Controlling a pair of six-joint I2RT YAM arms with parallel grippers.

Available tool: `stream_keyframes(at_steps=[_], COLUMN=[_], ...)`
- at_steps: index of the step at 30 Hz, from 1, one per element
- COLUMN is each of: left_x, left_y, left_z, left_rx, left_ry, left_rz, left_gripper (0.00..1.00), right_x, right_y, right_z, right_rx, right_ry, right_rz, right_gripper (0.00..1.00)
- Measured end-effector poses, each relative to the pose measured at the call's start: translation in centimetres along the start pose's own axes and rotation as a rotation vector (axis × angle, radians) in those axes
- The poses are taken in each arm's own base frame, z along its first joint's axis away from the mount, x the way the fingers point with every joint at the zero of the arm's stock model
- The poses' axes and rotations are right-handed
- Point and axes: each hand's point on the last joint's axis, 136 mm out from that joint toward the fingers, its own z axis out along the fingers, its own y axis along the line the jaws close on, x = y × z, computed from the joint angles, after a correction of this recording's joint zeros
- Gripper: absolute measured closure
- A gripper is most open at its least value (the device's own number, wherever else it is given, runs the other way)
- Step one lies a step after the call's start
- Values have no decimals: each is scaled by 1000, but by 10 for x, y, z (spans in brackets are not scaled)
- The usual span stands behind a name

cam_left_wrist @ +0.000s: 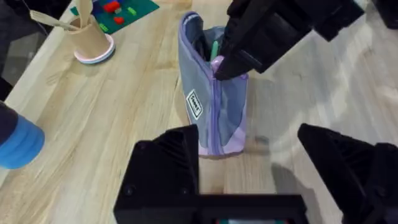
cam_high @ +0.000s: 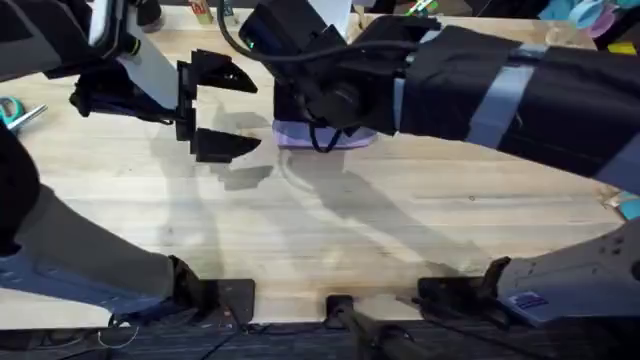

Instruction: Unzip the bag, pick up the pens from the table one at a time and place them inside, then zip the bag closed.

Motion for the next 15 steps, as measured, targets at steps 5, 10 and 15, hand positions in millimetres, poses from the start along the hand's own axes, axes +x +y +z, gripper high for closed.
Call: stream_keyframes(at_steps=[5, 10, 15], left_x=[1, 2, 4], left_y=[1, 7, 14], left_z=[0, 5, 17], left_rx=[-3, -7, 1], left_ry=[2, 9, 4], left_rz=[10, 49, 22], left_gripper=[7, 7, 7], right_x=[-1, -3, -4], right_y=[-1, -4, -5], right_z=[0, 2, 2], right_rx=[1, 7, 9], right_ry=[0, -2, -2], right_rz=[1, 9, 11], right_gripper=[971, 971, 971])
